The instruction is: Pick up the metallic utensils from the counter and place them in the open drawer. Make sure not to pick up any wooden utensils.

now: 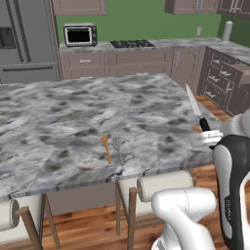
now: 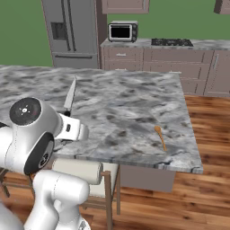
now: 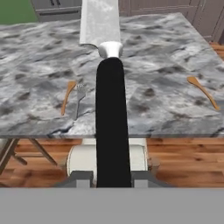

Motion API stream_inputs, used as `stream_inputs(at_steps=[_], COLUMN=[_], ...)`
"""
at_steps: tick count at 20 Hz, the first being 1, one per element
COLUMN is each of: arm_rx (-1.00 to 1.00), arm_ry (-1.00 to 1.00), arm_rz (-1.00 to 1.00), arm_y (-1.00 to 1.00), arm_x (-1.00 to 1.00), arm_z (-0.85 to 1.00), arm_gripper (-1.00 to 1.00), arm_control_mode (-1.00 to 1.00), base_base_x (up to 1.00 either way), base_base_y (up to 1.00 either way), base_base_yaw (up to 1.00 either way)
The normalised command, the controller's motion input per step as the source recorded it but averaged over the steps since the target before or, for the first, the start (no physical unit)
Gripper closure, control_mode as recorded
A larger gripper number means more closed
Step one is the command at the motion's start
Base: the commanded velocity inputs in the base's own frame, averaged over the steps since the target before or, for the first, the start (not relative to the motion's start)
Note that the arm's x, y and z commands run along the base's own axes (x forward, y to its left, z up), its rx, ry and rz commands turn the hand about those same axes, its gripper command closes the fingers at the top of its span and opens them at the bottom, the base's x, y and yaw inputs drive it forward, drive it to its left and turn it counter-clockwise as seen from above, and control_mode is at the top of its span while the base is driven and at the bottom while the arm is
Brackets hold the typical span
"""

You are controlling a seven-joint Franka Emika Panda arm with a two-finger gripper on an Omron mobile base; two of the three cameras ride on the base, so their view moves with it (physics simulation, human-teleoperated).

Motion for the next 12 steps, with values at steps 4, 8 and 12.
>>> stream_inputs(at_steps=[4, 8, 12], arm_rx=[0.0, 0.0, 0.0], arm_ry=[0.0, 0.0, 0.0], arm_rz=[0.0, 0.0, 0.0], arm_y=[0.0, 0.0, 0.0], arm_x=[0.0, 0.0, 0.0], arm_z=[0.0, 0.0, 0.0], arm_gripper=[1.0, 1.0, 1.0], arm_control_mode=[1.0, 1.0, 1.0], base_base_x=[-0.36, -0.33, -0.15], base_base_y=[-0.75, -1.0, -1.0], base_base_yaw=[0.0, 0.01, 0.05])
